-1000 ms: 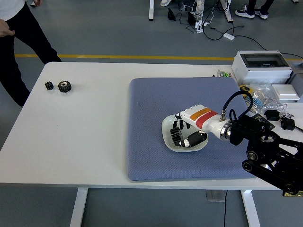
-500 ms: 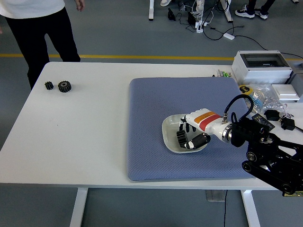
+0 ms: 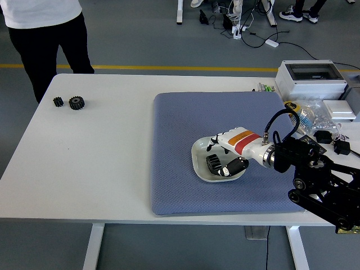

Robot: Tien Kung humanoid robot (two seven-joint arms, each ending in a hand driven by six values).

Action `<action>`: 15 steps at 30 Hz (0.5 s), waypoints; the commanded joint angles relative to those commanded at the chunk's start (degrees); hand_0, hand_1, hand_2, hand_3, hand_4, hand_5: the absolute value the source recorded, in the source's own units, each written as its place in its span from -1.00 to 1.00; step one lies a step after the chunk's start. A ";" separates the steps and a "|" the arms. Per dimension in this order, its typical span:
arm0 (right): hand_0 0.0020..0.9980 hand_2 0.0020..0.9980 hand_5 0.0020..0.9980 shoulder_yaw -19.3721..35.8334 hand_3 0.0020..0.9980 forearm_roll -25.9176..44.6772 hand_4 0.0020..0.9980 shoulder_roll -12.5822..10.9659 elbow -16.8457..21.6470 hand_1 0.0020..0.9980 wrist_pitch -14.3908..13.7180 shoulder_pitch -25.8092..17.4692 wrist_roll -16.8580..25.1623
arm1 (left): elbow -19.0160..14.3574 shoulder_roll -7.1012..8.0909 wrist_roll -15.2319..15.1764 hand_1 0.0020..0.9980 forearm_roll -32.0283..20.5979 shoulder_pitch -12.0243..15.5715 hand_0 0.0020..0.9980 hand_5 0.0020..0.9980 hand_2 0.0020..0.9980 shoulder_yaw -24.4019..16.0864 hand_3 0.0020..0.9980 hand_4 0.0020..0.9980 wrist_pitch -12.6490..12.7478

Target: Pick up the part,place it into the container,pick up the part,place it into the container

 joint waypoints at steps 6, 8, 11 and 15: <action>-0.42 0.71 -0.27 0.22 0.81 0.09 1.00 0.04 0.19 0.03 0.29 0.21 0.25 | 0.00 0.00 0.01 0.38 0.06 -0.03 0.44 0.16 0.33 0.08 0.11 0.30 0.00; -0.42 0.71 -0.27 0.56 0.81 0.05 1.00 -0.12 0.45 0.03 0.09 0.16 0.37 | 0.00 0.00 -0.01 0.38 -0.07 -0.03 0.44 0.16 0.33 0.17 0.11 0.30 0.01; -0.44 0.71 -0.26 1.47 0.80 -0.10 1.00 -0.64 1.40 0.00 -1.00 -0.12 0.96 | 0.00 0.00 0.00 0.38 0.00 -0.05 0.44 0.17 0.33 0.13 0.11 0.30 -0.01; -0.44 0.71 -0.26 3.06 0.80 1.29 1.00 -1.51 3.65 0.00 -5.54 -1.08 3.33 | 0.00 0.00 0.00 0.38 0.09 0.01 0.44 0.17 0.33 0.06 0.11 0.30 -0.04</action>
